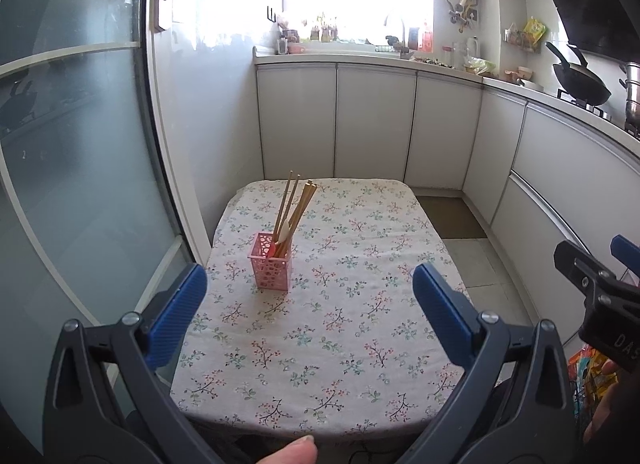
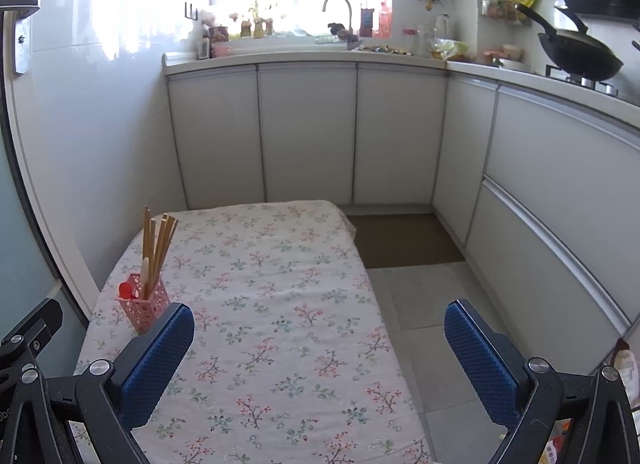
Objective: Organize utensils
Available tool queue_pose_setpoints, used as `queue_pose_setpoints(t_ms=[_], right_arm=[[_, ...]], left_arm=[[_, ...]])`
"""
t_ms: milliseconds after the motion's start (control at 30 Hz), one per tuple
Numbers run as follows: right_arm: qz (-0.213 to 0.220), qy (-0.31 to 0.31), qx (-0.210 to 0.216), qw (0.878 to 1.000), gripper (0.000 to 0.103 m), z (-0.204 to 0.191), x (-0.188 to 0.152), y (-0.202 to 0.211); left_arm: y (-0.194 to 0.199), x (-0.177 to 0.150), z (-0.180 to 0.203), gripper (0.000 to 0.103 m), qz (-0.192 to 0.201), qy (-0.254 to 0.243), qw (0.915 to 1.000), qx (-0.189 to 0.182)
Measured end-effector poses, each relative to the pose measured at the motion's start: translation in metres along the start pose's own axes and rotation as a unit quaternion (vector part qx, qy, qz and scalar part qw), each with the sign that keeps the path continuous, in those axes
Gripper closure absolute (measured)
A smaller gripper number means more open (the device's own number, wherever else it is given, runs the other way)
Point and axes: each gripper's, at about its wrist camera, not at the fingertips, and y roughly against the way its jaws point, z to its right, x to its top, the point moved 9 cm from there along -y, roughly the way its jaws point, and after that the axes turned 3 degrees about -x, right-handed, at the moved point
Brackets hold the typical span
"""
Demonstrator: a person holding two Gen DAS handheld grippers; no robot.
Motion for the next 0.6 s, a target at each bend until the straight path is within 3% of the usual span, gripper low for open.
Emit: queue_pose_setpoints(t_ms=[600], right_arm=[[0.002, 0.001, -0.002, 1.0, 0.0, -0.0005, 0.0003, 0.0006]], left_arm=[[0.002, 0.0014, -0.0034, 0.001, 0.005, 0.002, 1.0, 0.004]])
